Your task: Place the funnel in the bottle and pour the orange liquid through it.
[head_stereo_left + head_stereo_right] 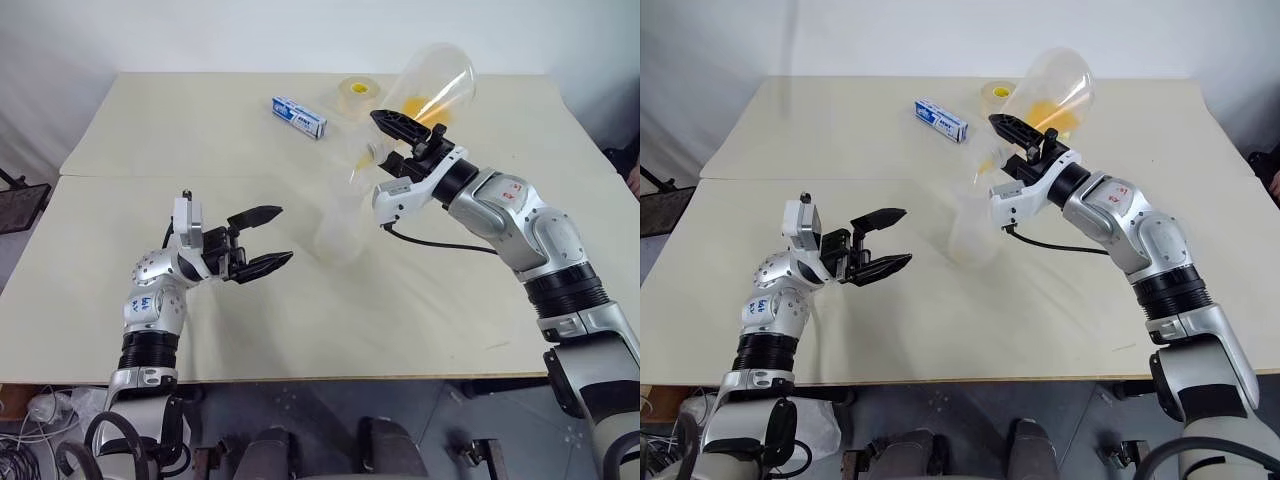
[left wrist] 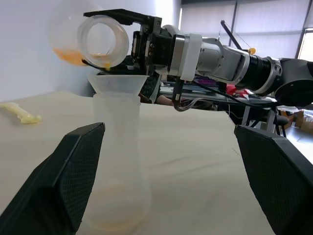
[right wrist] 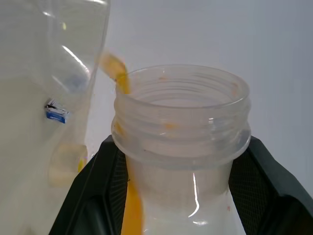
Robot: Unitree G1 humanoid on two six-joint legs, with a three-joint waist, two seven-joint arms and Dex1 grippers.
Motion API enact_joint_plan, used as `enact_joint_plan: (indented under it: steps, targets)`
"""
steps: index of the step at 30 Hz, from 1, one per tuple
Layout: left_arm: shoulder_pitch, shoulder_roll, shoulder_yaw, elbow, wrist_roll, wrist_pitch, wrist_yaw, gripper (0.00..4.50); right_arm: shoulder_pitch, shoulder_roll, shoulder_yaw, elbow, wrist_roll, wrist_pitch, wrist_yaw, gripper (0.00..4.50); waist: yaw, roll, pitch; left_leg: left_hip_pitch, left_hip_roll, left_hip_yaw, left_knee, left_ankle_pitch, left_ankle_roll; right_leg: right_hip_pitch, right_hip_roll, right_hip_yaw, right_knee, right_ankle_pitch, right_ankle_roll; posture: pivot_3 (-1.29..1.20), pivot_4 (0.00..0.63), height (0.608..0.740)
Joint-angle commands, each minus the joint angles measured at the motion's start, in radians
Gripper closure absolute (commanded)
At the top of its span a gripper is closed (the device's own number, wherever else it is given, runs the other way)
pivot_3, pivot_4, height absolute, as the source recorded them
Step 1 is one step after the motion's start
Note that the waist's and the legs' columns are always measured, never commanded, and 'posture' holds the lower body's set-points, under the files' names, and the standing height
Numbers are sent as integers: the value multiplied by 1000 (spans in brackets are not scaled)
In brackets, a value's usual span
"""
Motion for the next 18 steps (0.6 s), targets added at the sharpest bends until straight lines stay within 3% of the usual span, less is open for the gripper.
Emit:
enact_joint_plan:
  steps: [1,18]
  targets:
    - [-11,2,12,-13,-11,-21,5,0,-40,-21,-4,-13,-11,-17,-32,2091,0,0,0,0,0,0,0,0,0,0,0,0,0,0,0,0,150,740]
    - [-18,4,10,-3,-12,-31,11,0,-60,-38,12,10,-57,-52,-70,2091,0,0,0,0,0,0,0,0,0,0,0,0,0,0,0,0,150,740]
